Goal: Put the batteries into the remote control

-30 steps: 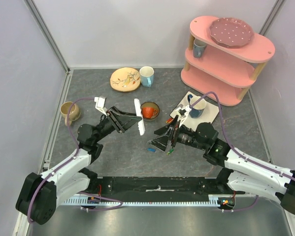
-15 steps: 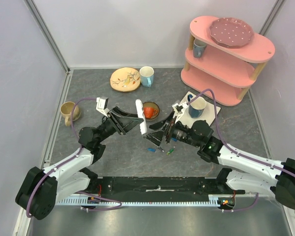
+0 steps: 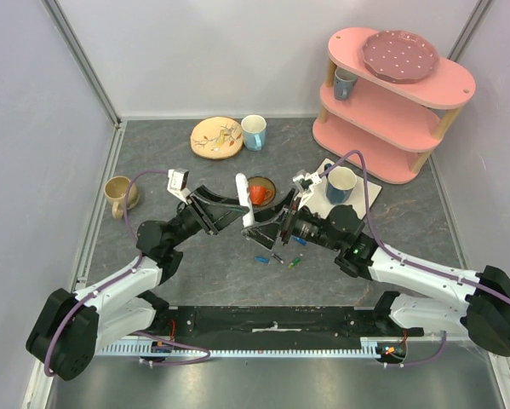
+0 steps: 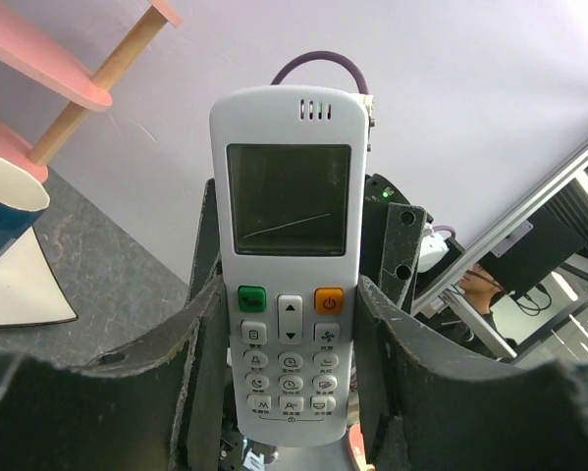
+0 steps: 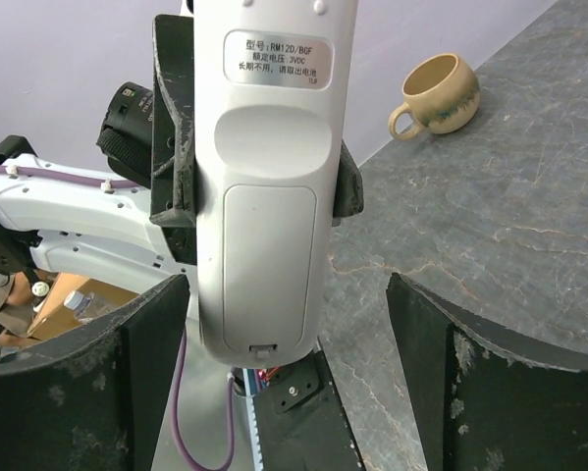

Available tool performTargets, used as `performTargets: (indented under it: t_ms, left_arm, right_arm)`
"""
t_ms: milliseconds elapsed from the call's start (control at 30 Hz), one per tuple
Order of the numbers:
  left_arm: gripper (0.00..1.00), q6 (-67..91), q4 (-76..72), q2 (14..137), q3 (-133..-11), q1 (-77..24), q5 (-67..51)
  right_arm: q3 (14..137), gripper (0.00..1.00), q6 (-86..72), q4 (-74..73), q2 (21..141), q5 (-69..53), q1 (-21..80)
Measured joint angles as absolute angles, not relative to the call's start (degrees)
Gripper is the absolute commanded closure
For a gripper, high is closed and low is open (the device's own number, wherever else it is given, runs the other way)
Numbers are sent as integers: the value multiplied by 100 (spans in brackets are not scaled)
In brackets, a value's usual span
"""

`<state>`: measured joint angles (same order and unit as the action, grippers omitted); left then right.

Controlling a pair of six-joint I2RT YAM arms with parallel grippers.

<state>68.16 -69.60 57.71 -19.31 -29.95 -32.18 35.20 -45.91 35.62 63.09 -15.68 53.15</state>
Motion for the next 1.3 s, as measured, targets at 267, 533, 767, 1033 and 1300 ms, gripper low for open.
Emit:
performTargets:
  t_ms: [267,533,767,1033,1300]
  left_arm:
    - [98,6816,-6963,5769,-1931,-3039,-3216]
    - [31,6812,-6949,5736,-1859,-3041,-3188]
    - [1,6713,-6165,5312,-1868,-2982,-3024]
    - [1,5815,-3632,4471,-2585,-2707,-2528]
    - [1,4770,-1284,4582,-3747,-3229,-1354]
  right_arm:
    - [3522,32,-4648,3726,6427,-1704,5315]
    - [3559,63,-4700,3769,6479,-1962,5323]
    - [3616,67,-4268,2980,6110,-2003,5325]
    - [4473,73,-3131,626,5583,-1188,5360]
    - [5135,73,-2274,-1350,5852,600,5684]
